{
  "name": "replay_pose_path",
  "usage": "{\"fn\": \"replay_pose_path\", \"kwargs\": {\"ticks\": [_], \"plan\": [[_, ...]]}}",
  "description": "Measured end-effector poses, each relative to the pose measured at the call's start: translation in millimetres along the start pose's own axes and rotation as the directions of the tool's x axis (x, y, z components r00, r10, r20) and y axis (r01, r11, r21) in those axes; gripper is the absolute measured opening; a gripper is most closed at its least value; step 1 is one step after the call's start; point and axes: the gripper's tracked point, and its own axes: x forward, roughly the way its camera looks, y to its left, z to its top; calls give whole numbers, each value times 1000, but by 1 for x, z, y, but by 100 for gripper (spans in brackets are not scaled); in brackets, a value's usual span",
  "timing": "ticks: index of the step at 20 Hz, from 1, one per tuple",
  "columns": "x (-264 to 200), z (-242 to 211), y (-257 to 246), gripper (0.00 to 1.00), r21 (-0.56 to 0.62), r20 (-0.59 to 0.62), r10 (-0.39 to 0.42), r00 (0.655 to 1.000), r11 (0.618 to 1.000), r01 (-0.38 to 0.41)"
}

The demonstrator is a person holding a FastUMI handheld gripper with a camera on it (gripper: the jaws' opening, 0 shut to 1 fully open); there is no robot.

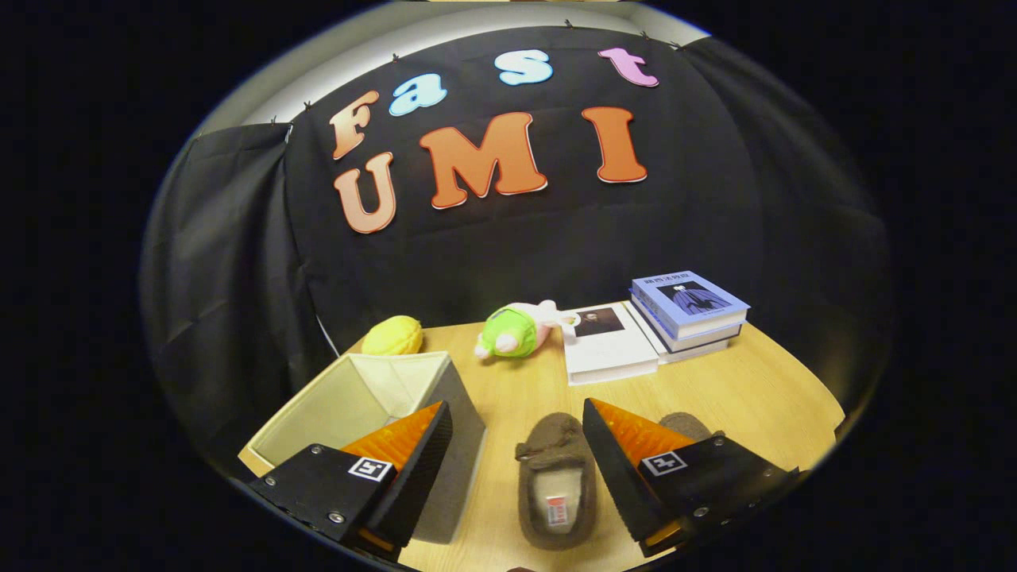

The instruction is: Open the storage box then place both shoes into the box .Put the left shoe in first, then the right shoe, with the right side of both shoes facing outward in a uniform manner.

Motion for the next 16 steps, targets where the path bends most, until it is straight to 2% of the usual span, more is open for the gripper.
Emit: {"fn": "replay_pose_path", "kwargs": {"ticks": [6, 10, 13, 16], "plan": [[12, -50, -40, 99, -19, -81, -90, 993, 996, 89], [19, -79, -50, 96, -22, -135, -118, 984, 993, 116], [28, -97, -61, 90, -40, -177, -161, 971, 987, 156], [40, -116, -63, 77, -26, -234, -177, 956, 984, 176]]}}
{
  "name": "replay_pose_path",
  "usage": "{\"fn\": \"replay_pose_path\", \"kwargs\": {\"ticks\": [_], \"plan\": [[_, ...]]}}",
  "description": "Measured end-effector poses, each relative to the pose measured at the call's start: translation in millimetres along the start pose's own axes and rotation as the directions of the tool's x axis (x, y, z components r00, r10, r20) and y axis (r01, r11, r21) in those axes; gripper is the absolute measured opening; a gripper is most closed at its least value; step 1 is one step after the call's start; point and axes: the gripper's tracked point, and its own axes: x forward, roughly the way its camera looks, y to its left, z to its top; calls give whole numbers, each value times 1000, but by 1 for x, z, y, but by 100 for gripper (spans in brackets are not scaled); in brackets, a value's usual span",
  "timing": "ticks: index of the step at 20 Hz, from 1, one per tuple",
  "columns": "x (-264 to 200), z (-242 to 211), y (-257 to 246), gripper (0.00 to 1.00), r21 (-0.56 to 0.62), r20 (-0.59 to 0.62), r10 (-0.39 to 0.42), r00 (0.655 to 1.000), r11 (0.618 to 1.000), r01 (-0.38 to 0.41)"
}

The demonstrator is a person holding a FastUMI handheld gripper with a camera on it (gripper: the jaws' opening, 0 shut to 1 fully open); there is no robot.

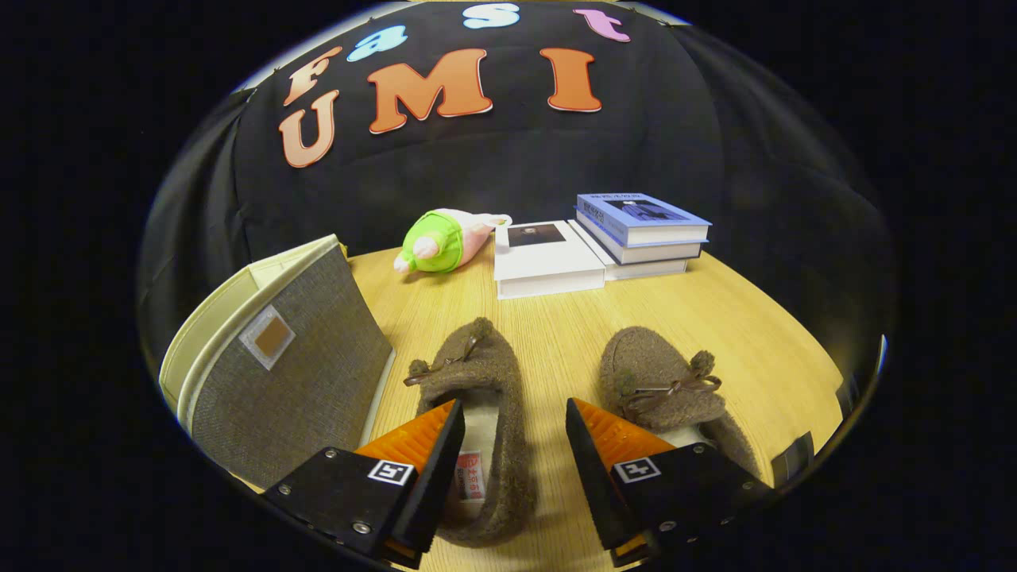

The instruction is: Open the storage box then place both shoes into the box .Put the left shoe in first, then the right shoe, with the right side of both shoes facing outward in a uniform manner.

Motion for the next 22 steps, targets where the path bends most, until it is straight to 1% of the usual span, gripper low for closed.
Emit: {"fn": "replay_pose_path", "kwargs": {"ticks": [1, 2, 3, 4, 5, 6, 7, 8, 10, 14, 22], "plan": [[4, -4, 0, 72, 14, -23, -6, 1000, 1000, 6], [9, -10, -2, 63, 31, -39, -14, 999, 999, 15], [13, -15, -2, 57, 46, -57, -20, 998, 999, 23], [16, -19, -1, 49, 65, -71, -19, 997, 998, 24], [17, -22, 2, 45, 88, -76, -4, 997, 996, 11], [18, -21, 6, 35, 114, -75, 9, 997, 993, 0], [17, -19, 5, 28, 136, -72, 1, 997, 991, 8], [17, -17, 0, 16, 156, -61, -20, 998, 987, 29], [15, -14, 0, 6, 190, -53, -27, 998, 981, 36], [0, 4, 3, 5, 224, -12, -32, 999, 974, 33], [-51, 69, 16, 5, 282, 123, -46, 991, 959, 10]]}}
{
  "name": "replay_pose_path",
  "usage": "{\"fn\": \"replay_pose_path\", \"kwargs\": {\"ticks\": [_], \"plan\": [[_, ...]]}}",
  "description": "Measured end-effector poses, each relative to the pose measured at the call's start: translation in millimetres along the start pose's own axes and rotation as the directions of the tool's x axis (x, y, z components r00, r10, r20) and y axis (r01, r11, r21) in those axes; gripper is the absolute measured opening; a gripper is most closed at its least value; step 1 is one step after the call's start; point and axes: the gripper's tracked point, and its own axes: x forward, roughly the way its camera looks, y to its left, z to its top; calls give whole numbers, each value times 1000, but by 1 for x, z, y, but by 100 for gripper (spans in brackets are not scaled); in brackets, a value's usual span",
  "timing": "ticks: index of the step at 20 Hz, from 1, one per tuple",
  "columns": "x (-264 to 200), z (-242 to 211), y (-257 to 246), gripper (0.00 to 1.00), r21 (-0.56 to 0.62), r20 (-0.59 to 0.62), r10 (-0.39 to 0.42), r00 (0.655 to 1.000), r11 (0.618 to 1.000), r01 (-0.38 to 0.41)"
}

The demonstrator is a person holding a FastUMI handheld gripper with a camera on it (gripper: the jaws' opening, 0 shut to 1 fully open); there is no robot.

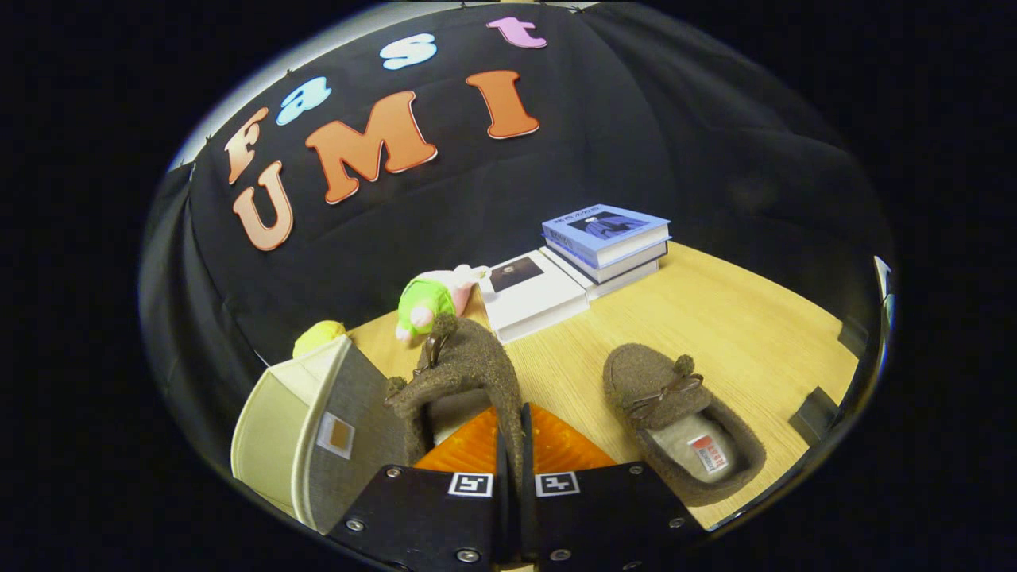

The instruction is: Open the storage box then place both shoes into the box .Put the left shoe in first, then the right shoe, with the right side of both shoes facing outward in a uniform manner.

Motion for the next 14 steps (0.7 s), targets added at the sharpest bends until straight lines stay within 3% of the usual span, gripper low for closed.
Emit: {"fn": "replay_pose_path", "kwargs": {"ticks": [7, 14], "plan": [[-35, 52, 60, 5, 10, 93, 56, 994, 998, -57], [-46, 51, 151, 5, 5, 68, 166, 984, 986, -167]]}}
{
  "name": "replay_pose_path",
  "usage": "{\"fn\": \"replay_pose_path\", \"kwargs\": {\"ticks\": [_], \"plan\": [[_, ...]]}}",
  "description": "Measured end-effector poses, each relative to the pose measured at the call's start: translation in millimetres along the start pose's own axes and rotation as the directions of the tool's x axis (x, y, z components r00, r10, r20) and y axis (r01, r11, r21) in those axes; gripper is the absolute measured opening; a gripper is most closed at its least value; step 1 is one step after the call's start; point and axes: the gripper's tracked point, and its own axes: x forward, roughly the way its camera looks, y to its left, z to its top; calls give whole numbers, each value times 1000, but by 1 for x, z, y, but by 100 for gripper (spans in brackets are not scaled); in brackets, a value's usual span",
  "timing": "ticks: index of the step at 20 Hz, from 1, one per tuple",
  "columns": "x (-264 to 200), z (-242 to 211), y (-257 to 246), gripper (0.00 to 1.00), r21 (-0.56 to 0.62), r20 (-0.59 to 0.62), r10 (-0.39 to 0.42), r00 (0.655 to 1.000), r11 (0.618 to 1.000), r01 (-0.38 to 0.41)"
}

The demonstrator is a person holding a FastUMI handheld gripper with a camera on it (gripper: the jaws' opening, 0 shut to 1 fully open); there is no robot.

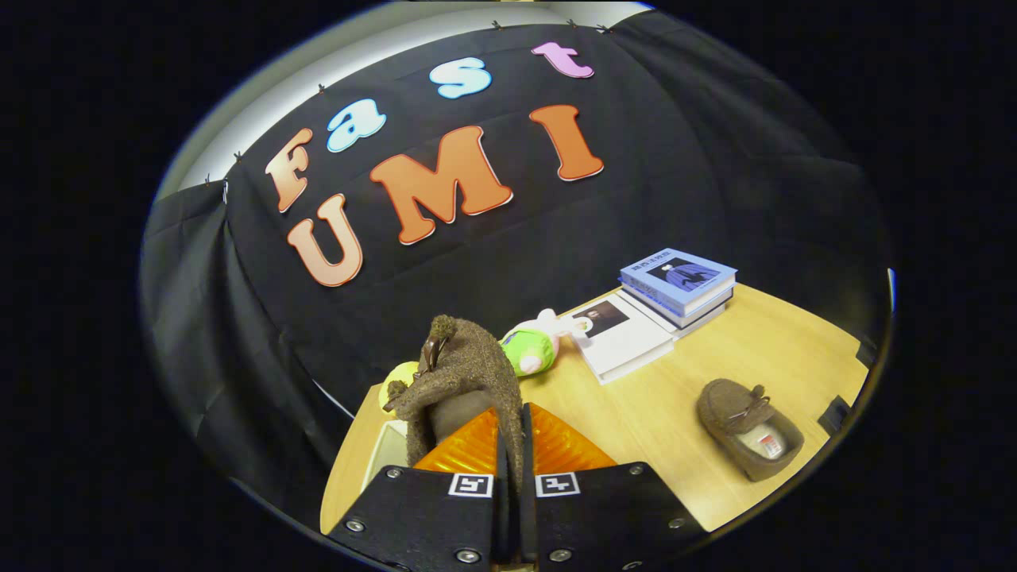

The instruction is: Open the storage box then place both shoes into the box .Put the left shoe in first, then the right shoe, with the right side of both shoes facing outward in a uniform manner.

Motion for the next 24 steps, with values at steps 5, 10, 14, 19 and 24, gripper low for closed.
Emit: {"fn": "replay_pose_path", "kwargs": {"ticks": [5, 10, 14, 19, 24], "plan": [[11, -35, 49, 5, 3, -63, 48, 997, 999, -48], [22, -81, 74, 5, -24, -133, 45, 990, 999, -48], [29, -108, 86, 6, -61, -179, 36, 983, 997, -47], [18, -101, 105, 56, -63, -162, 88, 983, 993, -100], [10, -87, 95, 98, -147, -122, 79, 989, 984, -96]]}}
